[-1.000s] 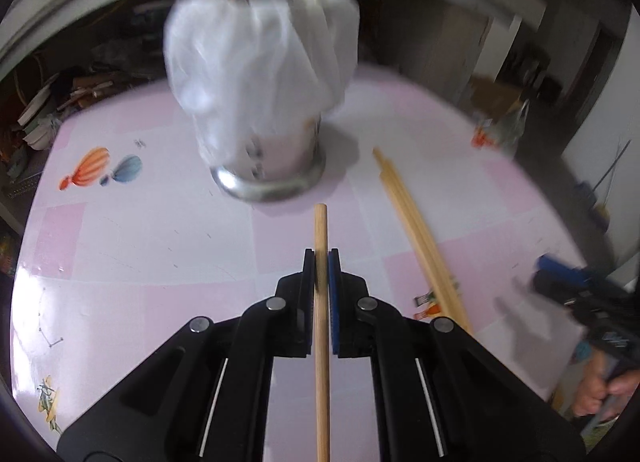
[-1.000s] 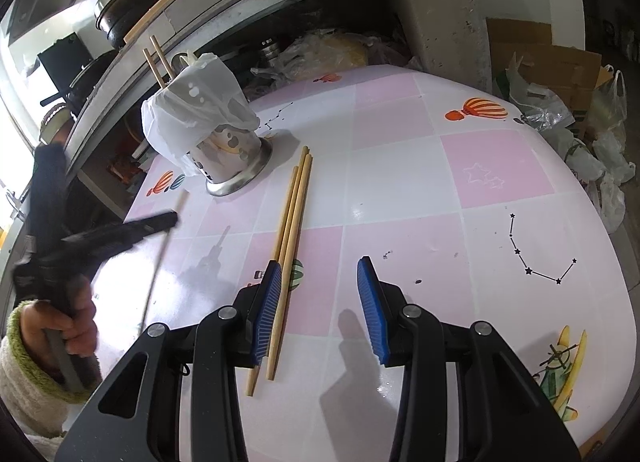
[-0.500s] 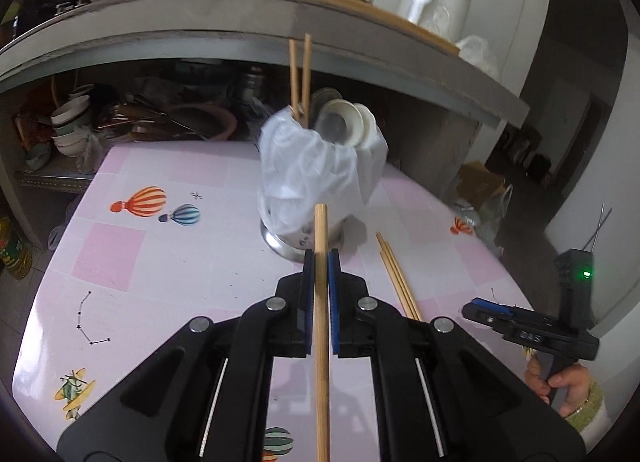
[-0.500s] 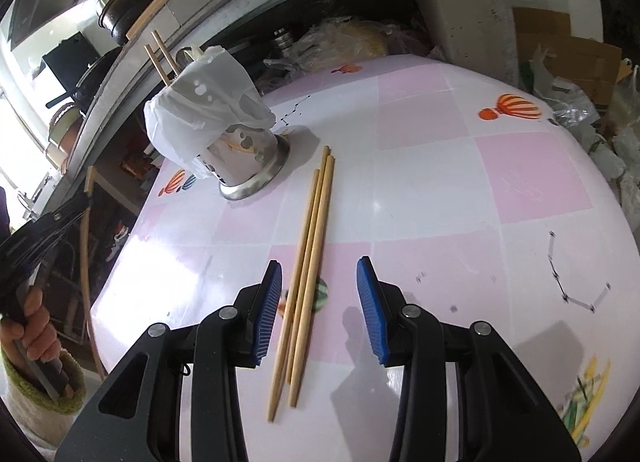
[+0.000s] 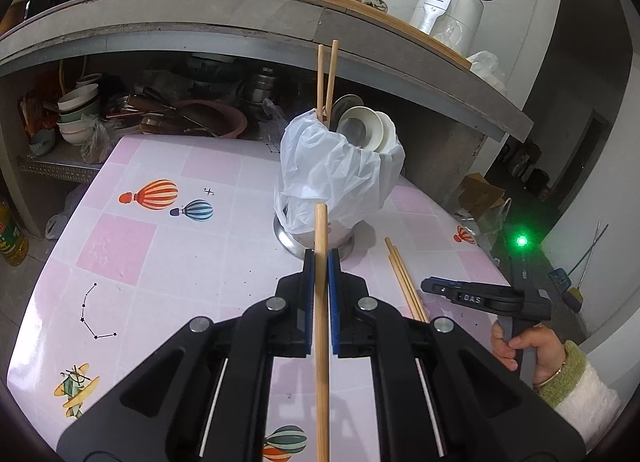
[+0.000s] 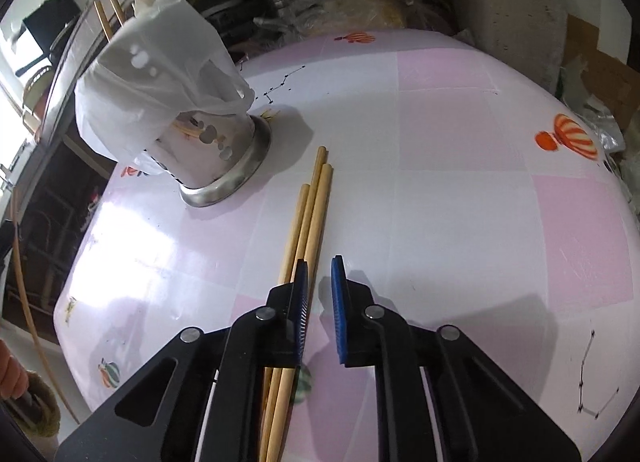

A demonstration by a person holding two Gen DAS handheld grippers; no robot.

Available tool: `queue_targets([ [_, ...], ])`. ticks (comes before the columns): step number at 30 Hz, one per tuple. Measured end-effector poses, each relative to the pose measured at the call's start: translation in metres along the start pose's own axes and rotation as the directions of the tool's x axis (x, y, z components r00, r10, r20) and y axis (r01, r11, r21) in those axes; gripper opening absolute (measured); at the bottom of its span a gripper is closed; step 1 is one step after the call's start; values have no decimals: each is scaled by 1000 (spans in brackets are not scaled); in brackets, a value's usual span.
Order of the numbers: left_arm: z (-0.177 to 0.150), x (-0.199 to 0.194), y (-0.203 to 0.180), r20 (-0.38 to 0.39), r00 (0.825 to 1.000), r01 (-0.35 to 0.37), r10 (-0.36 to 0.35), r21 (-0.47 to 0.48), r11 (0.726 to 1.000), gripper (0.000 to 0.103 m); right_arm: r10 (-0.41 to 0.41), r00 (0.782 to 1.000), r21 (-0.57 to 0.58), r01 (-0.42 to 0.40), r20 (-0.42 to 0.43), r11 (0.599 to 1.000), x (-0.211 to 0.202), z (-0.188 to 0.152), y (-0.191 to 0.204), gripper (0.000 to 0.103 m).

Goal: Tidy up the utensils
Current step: 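Close the right tool on the chopstick pair while the left tool holds its chopstick up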

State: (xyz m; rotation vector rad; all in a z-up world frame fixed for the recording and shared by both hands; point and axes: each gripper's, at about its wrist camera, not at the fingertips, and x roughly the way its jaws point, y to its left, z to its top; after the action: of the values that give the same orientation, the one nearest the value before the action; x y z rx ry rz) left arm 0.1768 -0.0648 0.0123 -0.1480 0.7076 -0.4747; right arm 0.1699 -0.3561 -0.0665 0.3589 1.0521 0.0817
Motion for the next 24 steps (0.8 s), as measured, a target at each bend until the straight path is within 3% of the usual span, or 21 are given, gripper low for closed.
queue_targets([
  [16, 1, 2, 8, 5, 1000, -2, 2, -19, 1000, 6, -25, 999, -61, 23, -37, 998, 19, 16, 14, 7],
  [24, 2, -1, 7, 11, 1000, -2, 2, -15, 1000, 6, -26, 999, -33, 25, -29, 999, 20, 16, 8, 4],
])
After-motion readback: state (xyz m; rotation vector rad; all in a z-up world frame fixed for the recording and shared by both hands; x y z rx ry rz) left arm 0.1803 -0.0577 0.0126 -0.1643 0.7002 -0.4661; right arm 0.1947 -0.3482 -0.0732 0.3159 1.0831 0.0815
